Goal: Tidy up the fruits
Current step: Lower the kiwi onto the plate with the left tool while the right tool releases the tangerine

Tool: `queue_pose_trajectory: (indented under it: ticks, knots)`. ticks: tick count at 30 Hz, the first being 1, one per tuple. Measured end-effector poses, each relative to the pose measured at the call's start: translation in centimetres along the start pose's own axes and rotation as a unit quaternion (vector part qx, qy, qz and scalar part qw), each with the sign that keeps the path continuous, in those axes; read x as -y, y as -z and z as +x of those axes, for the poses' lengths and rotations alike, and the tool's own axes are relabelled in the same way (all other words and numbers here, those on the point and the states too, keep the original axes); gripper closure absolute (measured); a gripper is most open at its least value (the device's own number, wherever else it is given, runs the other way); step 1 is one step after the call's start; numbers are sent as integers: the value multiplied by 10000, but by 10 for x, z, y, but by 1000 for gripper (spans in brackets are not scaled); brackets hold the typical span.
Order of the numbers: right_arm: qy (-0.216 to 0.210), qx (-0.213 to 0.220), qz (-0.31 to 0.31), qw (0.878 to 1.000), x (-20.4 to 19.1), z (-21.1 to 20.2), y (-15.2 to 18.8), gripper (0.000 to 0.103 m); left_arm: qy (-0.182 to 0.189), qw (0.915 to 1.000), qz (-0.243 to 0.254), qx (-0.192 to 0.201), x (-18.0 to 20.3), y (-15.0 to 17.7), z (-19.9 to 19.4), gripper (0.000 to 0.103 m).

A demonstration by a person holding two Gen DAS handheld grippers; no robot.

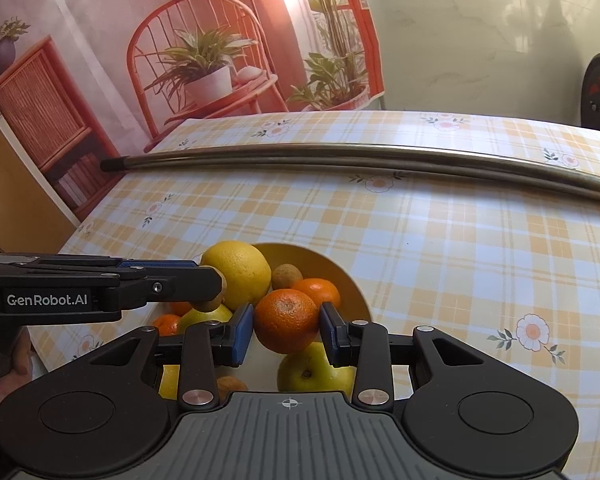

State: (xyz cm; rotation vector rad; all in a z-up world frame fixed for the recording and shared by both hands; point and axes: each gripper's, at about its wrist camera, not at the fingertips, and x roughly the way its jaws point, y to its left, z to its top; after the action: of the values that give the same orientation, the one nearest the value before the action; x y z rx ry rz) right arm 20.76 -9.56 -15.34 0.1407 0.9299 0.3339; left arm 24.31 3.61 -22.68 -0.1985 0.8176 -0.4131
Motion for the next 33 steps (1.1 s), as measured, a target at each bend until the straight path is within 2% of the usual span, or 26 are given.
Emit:
queue_pose_trajectory:
  ticks: [15,33]
  knots:
    - [-56,-256,-111,9996,-9,23,1,70,-96,9999,-60,-40,1,1,3,77]
    - [24,18,178,9998,5,4,0,69,-128,9999,63,-57,6,6,-3,77]
